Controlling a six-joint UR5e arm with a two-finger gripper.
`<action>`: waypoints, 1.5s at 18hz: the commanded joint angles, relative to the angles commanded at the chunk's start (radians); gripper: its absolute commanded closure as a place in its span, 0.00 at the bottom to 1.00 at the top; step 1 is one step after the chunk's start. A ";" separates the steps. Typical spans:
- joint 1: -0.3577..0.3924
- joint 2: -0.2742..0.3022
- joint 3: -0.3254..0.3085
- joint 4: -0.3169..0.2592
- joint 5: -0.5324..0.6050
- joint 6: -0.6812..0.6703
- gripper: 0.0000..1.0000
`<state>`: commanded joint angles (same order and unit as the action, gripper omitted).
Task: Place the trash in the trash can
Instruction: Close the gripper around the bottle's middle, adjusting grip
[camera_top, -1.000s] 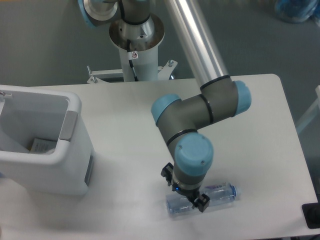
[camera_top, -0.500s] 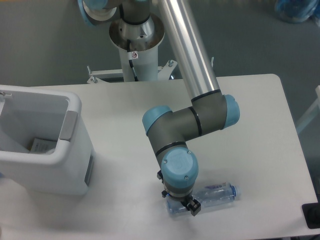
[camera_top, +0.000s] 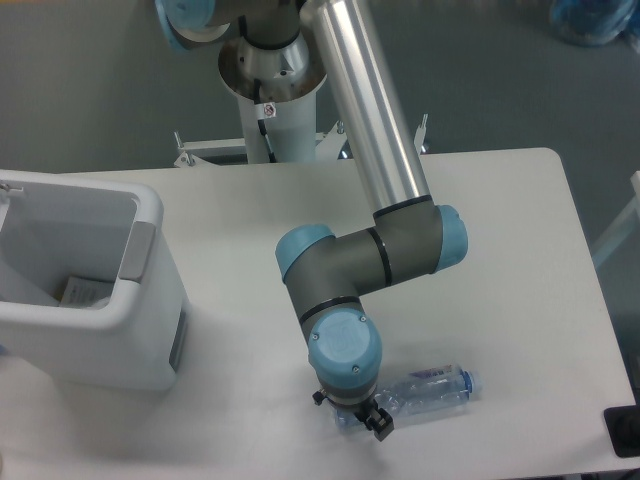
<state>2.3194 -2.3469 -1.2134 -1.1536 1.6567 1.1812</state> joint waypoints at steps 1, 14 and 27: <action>-0.005 -0.005 -0.002 0.005 0.000 -0.002 0.00; -0.038 -0.045 0.014 0.011 0.178 0.002 0.15; -0.038 0.015 0.070 0.031 0.192 -0.072 0.45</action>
<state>2.2810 -2.3318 -1.1429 -1.1229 1.8485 1.1093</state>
